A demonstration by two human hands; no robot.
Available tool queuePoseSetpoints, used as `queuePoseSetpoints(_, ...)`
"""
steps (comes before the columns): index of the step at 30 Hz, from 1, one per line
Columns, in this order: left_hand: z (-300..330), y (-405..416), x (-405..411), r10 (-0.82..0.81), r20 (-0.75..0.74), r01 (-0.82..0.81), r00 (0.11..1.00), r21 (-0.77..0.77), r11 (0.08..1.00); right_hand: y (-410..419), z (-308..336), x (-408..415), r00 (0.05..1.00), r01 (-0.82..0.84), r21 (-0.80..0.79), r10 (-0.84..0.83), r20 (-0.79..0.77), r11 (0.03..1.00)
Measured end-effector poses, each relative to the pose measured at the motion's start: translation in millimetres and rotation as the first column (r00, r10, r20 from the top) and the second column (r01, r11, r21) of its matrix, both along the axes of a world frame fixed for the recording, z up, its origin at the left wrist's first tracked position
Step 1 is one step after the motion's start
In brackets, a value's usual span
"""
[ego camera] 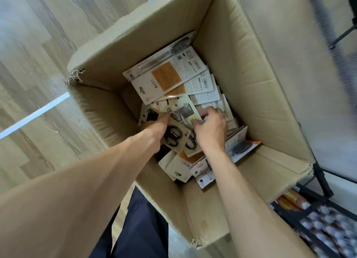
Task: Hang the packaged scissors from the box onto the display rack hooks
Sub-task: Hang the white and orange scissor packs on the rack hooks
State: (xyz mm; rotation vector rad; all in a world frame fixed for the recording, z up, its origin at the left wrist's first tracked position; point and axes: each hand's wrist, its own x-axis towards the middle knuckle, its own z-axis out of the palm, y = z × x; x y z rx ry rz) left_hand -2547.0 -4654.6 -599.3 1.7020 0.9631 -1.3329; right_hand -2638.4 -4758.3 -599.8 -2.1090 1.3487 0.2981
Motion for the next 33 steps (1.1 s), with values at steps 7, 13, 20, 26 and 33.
queuePoseSetpoints(7,57.7,16.0,-9.2,-0.627,0.292,0.588,0.722,0.219,0.779,3.7,56.7,-18.3,0.993,0.113,0.070,-0.115,0.027,0.991)
queuePoseSetpoints(13,165.9,44.3,2.5,-0.686,0.679,0.834,0.262,0.199,0.515,25.2,148.8,-49.2,0.900,0.403,0.163,-0.422,0.106,0.901)
queuePoseSetpoints(20,255.9,71.5,31.1,-0.624,0.778,0.885,0.068,0.242,0.399,70.7,266.1,-74.9,0.711,0.587,0.238,-0.633,0.304,0.774)
queuePoseSetpoints(26,289.2,54.4,2.2,-0.572,0.817,0.956,-0.075,0.221,0.190,93.7,313.4,-121.8,0.393,0.785,0.310,-0.818,0.419,0.536)
queuePoseSetpoints(33,322.4,3.6,-61.6,-0.415,0.883,0.971,-0.217,0.238,-0.002,77.7,341.6,-196.0,0.152,0.867,0.333,-0.833,0.532,0.371)
